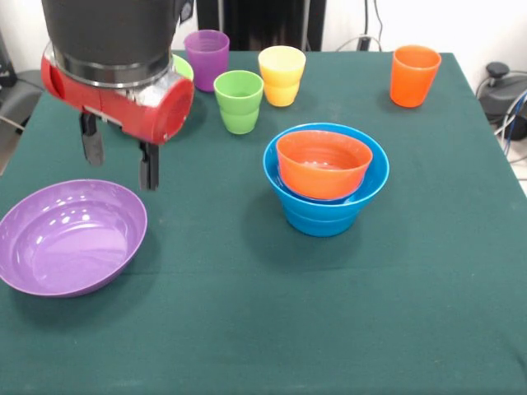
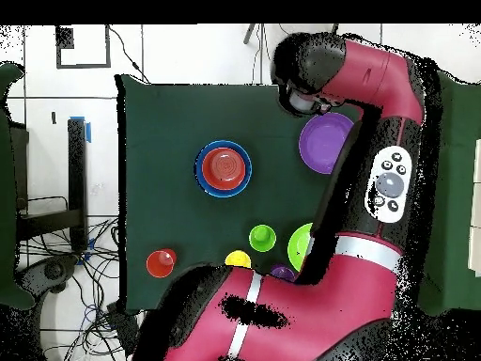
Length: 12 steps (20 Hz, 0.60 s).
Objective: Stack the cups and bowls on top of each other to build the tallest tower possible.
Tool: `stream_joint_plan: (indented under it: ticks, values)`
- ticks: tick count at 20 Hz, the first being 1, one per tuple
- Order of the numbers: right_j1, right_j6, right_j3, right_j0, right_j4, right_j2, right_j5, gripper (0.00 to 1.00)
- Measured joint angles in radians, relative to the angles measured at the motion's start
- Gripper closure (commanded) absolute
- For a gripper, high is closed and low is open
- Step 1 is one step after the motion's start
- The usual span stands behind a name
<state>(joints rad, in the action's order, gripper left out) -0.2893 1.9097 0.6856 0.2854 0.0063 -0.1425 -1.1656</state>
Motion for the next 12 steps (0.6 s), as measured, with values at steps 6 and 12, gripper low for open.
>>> stream_joint_plan:
  ticks: [6,12]
  values:
    - [-0.061,0.0,0.097,-0.001,0.0,-0.002,0.016,0.0]
    - [-0.134,0.0,0.245,-0.003,0.0,-0.005,0.065,0.0]
